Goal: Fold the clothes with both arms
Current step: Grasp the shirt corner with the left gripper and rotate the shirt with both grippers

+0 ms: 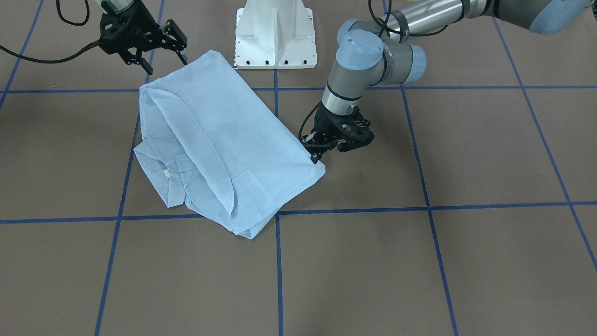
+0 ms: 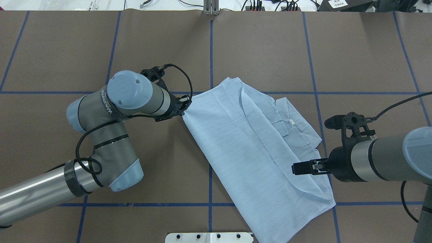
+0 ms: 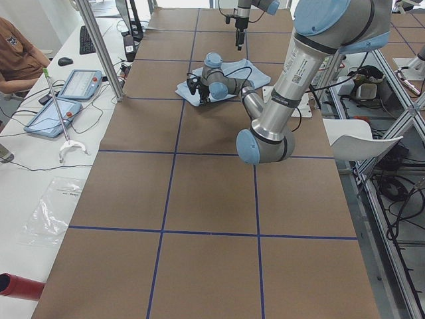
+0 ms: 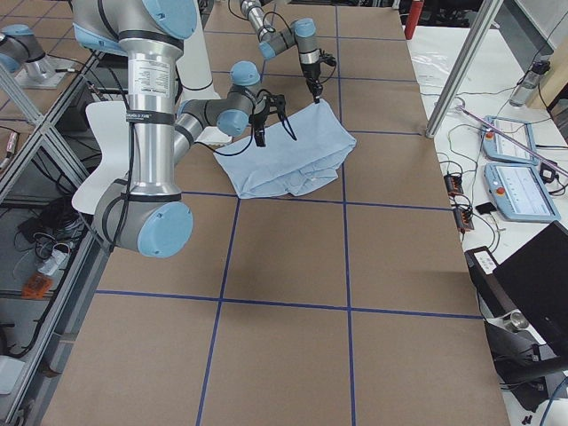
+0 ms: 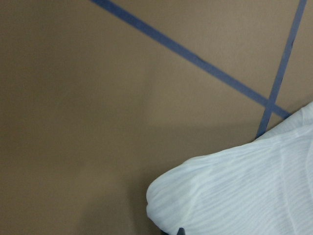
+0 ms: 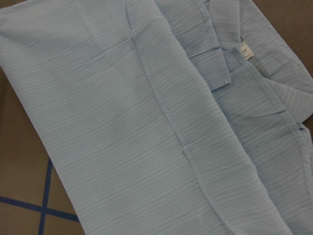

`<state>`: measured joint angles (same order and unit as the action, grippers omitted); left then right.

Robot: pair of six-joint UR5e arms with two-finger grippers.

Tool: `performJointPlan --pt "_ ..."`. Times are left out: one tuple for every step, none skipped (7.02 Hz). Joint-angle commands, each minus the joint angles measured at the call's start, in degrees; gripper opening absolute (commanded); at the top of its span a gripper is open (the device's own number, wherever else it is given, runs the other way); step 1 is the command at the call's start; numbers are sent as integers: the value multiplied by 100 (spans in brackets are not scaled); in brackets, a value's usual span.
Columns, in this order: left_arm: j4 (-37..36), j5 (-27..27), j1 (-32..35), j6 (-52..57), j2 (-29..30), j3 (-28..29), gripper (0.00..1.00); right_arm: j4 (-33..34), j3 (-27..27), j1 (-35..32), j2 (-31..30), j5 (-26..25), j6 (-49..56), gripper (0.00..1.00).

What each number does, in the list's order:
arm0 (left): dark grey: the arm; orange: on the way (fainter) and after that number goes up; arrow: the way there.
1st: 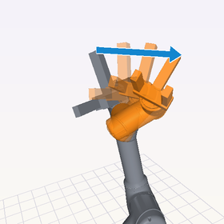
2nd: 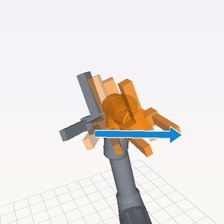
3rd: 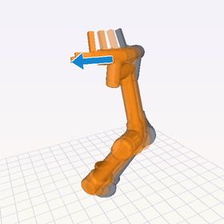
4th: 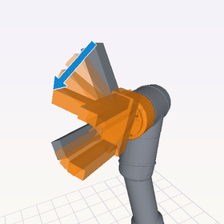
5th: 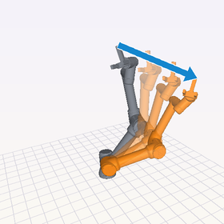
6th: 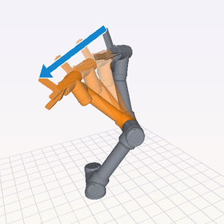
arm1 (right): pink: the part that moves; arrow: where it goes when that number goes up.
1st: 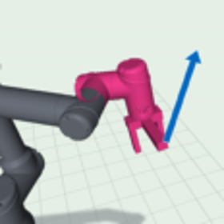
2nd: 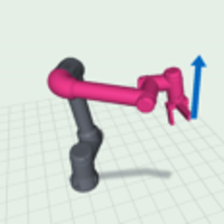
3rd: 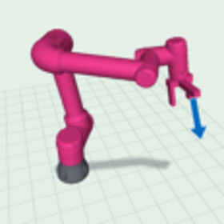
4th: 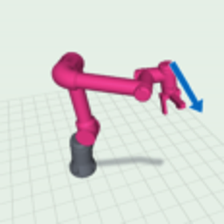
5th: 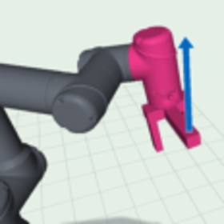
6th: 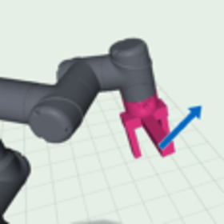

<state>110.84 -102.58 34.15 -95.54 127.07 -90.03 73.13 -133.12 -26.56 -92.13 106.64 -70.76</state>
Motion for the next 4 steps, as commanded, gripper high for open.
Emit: performJointPlan --pt "478 19 669 552 868 1463 0 0 189 -191 194 -12 1 100" --pt "1300 53 837 754 1255 2454 0 0 373 -235 413 -21 1 100" --pt "2004 176 934 913 1415 3073 0 0 496 -236 580 -21 1 100" --pt "2464 612 935 923 1495 3349 0 0 524 -245 634 -29 1 100"
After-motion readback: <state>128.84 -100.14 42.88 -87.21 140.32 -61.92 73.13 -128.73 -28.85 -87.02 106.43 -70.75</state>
